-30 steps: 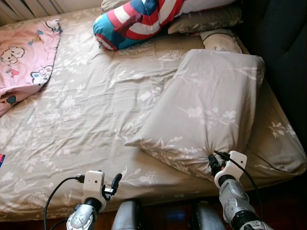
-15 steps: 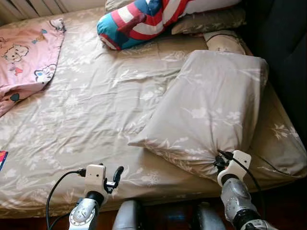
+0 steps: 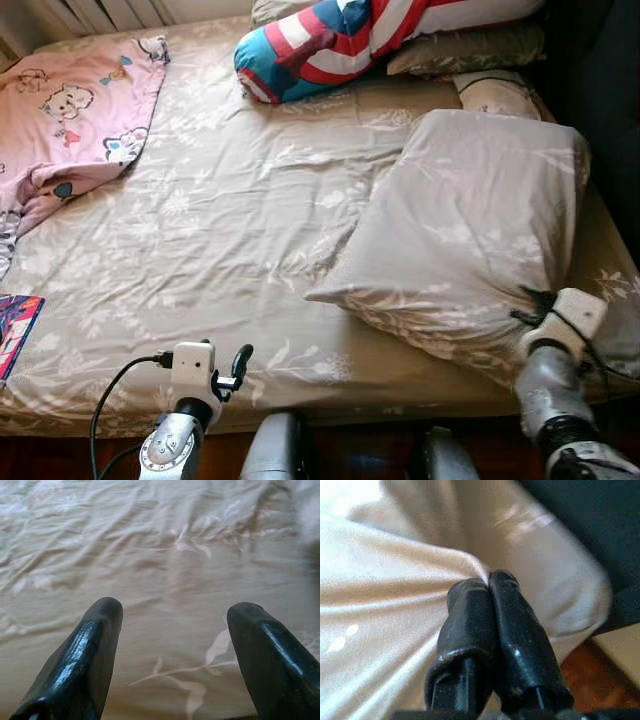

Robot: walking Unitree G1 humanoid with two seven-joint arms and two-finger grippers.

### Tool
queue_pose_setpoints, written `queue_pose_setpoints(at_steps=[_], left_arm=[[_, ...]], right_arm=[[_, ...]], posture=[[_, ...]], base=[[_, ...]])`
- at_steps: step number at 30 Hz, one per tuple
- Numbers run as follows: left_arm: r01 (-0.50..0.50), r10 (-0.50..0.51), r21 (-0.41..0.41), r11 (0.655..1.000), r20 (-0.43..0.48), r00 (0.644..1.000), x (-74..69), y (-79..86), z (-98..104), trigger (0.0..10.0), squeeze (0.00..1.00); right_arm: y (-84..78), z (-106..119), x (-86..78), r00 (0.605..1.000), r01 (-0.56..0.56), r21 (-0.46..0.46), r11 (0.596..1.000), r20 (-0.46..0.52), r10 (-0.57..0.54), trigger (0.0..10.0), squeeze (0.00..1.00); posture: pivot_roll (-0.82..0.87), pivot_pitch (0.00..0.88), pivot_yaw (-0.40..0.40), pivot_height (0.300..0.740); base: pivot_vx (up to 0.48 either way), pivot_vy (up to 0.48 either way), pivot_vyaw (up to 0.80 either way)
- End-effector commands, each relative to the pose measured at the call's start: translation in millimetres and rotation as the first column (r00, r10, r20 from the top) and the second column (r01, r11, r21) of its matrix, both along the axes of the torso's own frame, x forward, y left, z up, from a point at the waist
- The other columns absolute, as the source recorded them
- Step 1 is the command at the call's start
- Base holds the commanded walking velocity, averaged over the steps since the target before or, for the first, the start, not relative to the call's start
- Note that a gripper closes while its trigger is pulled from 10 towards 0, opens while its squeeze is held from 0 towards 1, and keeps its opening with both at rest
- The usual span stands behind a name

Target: Clean up the room

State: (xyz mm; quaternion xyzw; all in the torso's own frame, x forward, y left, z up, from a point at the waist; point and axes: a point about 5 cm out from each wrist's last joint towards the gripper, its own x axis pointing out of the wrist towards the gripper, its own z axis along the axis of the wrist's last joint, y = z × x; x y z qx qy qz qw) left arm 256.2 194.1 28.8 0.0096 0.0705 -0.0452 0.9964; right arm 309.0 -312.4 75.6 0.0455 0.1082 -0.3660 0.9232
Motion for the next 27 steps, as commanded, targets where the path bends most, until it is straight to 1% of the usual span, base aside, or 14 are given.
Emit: queue_pose_setpoints(at_steps=[1, 5, 7, 8, 12, 13, 15, 18, 21, 22, 23, 24, 25, 27], left_arm=[[-0.010, 0.011, 0.015, 1.000, -0.034, 0.999, -7.1, 6.7, -5.1, 10.0, 0.00], [-0.005, 0.006, 0.016, 1.000, -0.038, 0.999, -7.7, 7.0, -4.3, 10.0, 0.00], [-0.002, 0.003, 0.016, 1.000, -0.041, 0.999, -7.9, 6.7, -4.4, 10.0, 0.00], [-0.002, 0.002, 0.015, 1.000, -0.042, 0.999, -7.9, 6.4, -4.5, 10.0, 0.00], [0.001, 0.000, 0.014, 1.000, -0.044, 0.999, -7.7, 5.4, -4.7, 10.0, 0.00], [0.001, 0.000, 0.014, 1.000, -0.044, 0.999, -7.7, 5.4, -4.7, 10.0, 0.00], [0.004, -0.003, 0.013, 1.000, -0.047, 0.999, -7.8, 5.0, -4.9, 10.0, 0.00], [0.005, -0.004, 0.014, 1.000, -0.052, 0.999, -8.6, 5.5, -5.7, 10.0, 0.00], [0.007, -0.007, 0.015, 1.000, -0.062, 0.998, -9.4, 5.5, -7.5, 10.0, 0.00], [0.008, -0.007, 0.015, 1.000, -0.064, 0.998, -9.4, 5.2, -8.0, 10.0, 0.00], [0.008, -0.007, 0.015, 1.000, -0.065, 0.998, -9.3, 5.1, -8.3, 10.0, 0.00], [0.009, -0.008, 0.015, 1.000, -0.066, 0.998, -9.4, 5.1, -8.7, 10.0, 0.00], [0.009, -0.008, 0.015, 1.000, -0.068, 0.998, -9.4, 5.0, -9.1, 10.0, 0.00], [0.009, -0.007, 0.015, 1.000, -0.074, 0.997, -9.3, 5.6, -11.0, 10.0, 0.00]], right_arm=[[-26.4, 17.5, -6.3, 0.992, 0.119, -0.033, 0.992, 0.043, -0.118, 0.0, 0.00], [-59.7, 47.6, -10.4, 0.977, 0.210, -0.101, 0.972, 0.066, -0.204, 0.0, 0.00], [-80.7, 67.5, -17.2, 0.955, 0.291, -0.131, 0.948, 0.105, -0.278, 0.0, 0.00], [-86.0, 74.1, -18.7, 0.949, 0.307, -0.144, 0.941, 0.116, -0.292, 0.0, 0.00], [-102.6, 92.4, -25.2, 0.932, 0.356, -0.182, 0.917, 0.142, -0.334, 0.0, 0.00], [-102.6, 92.4, -25.2, 0.932, 0.356, -0.182, 0.917, 0.142, -0.334, 0.0, 0.00], [-118.3, 107.9, -34.1, 0.912, 0.405, -0.208, 0.890, 0.160, -0.377, 0.0, 0.00], [-127.0, 117.0, -39.5, 0.902, 0.427, -0.218, 0.878, 0.170, -0.396, 0.0, 0.00], [-125.0, 113.6, -38.7, 0.911, 0.412, -0.249, 0.876, 0.144, -0.387, 0.0, 0.00], [-122.7, 109.0, -38.0, 0.914, 0.404, -0.245, 0.881, 0.135, -0.382, 7.0, 0.00], [-121.1, 105.8, -37.5, 0.917, 0.398, -0.241, 0.885, 0.130, -0.377, 7.0, 0.00], [-118.9, 103.0, -36.0, 0.925, 0.380, -0.238, 0.894, 0.125, -0.359, 10.0, 0.00], [-114.8, 100.7, -32.3, 0.936, 0.347, -0.223, 0.911, 0.137, -0.323, 10.0, 0.00], [-98.8, 94.5, -20.1, 0.969, 0.236, -0.255, 0.938, 0.139, -0.205, 10.0, 0.00]], posture=[[-0.01, 0.211, 0.118, 0.657], [-0.02, 0.213, 0.123, 0.657], [-0.03, 0.215, 0.126, 0.657], [-0.03, 0.215, 0.126, 0.657], [-0.04, 0.220, 0.129, 0.657], [-0.04, 0.220, 0.129, 0.657], [-0.04, 0.221, 0.129, 0.657], [-0.05, 0.222, 0.129, 0.657], [-0.04, 0.223, 0.132, 0.657], [-0.04, 0.223, 0.133, 0.657], [-0.04, 0.223, 0.133, 0.657], [-0.04, 0.222, 0.134, 0.657], [-0.04, 0.221, 0.134, 0.657], [-0.04, 0.220, 0.134, 0.657]], base=[[0.000, 0.000, 0.00], [0.000, 0.000, 0.00], [0.000, 0.000, 0.00], [0.000, 0.000, 0.00], [0.000, 0.000, 0.00], [0.000, 0.000, 0.00], [0.000, 0.000, 0.00], [0.000, 0.000, 0.00], [0.000, 0.000, 0.00], [0.000, 0.000, 0.00], [0.000, 0.000, 0.00], [0.000, 0.000, 0.00], [0.000, 0.000, 0.00], [0.000, 0.000, 0.00]])
